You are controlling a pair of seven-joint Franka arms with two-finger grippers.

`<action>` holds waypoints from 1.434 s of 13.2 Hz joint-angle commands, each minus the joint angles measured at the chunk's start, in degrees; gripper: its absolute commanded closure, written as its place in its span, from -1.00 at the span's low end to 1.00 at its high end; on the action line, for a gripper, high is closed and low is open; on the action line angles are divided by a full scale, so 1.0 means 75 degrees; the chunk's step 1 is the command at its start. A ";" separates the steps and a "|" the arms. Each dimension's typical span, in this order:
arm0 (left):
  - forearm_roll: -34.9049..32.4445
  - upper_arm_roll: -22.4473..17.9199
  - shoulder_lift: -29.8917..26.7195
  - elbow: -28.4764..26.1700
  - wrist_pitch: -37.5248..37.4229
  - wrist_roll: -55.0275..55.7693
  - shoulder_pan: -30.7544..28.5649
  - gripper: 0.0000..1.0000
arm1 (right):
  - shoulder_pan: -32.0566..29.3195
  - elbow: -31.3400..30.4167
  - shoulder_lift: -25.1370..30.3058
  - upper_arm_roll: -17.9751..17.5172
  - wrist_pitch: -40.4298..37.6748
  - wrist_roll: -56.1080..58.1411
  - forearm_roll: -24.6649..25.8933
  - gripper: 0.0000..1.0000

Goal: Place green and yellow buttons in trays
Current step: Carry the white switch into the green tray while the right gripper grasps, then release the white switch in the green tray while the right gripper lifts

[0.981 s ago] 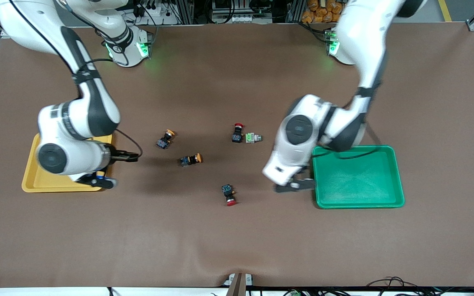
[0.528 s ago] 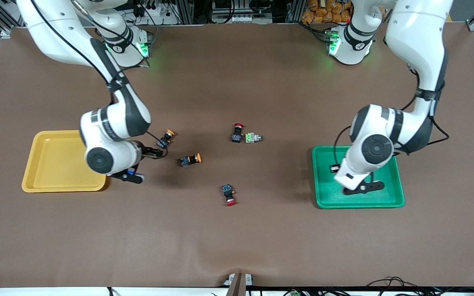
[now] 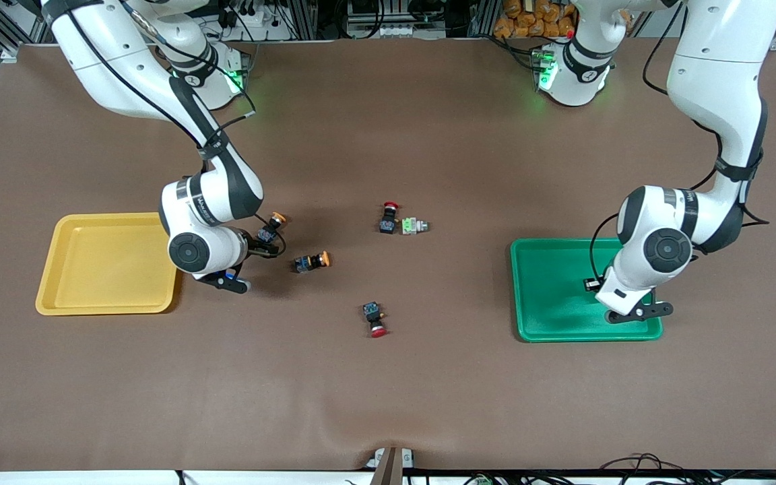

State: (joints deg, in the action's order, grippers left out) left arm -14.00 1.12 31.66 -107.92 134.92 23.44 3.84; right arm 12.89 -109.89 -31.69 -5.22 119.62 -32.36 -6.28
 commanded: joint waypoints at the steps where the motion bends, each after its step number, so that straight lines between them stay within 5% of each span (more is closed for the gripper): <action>1: -0.0172 0.0096 -0.0049 -0.0094 0.0152 0.0015 -0.0102 -1.00 | 0.0167 -0.0266 0.0124 0.0005 0.0152 -0.0092 -0.0638 -1.00; 2: -0.0160 0.0119 -0.0177 -0.0094 0.0082 0.0015 -0.0078 -1.00 | 0.0179 -0.0301 0.0124 0.0005 0.0152 -0.0092 -0.0663 -1.00; 3: -0.0160 0.0131 -0.0364 -0.0106 0.0012 0.0003 -0.0066 -1.00 | 0.0191 -0.0312 0.0124 0.0005 0.0175 -0.0092 -0.0686 -0.75; 4: -0.0160 0.0294 -0.0656 -0.0095 -0.0279 0.0015 -0.0066 -1.00 | 0.0203 -0.0313 0.0124 0.0005 0.0187 -0.0092 -0.0686 -0.16; 6: -0.0056 0.0739 -0.1137 -0.0001 -0.0947 0.0120 -0.0066 -1.00 | 0.0203 -0.0371 0.0124 0.0005 0.0210 -0.0092 -0.0686 0.49; 9: 0.0168 0.1383 -0.1514 -0.0012 -0.1242 0.0483 -0.0078 -1.00 | 0.0156 -0.0395 0.0101 0.0005 0.0176 -0.0069 -0.0686 1.00; 14: 0.0156 0.2906 -0.1468 -0.0141 -0.1442 0.1759 0.0155 -1.00 | -0.0696 0.0493 0.0335 0.0052 -0.1413 0.0994 -0.0617 1.00; 19: 0.0086 0.3155 -0.1164 -0.0165 -0.1114 0.3584 0.1641 -1.00 | -0.1974 0.1232 0.0312 0.0063 -0.1828 0.3187 0.0307 1.00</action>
State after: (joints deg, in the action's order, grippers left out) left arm -13.37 25.07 22.14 -108.84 125.26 44.73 12.20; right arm 1.21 -102.75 -29.45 -3.83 106.92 -12.41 -7.18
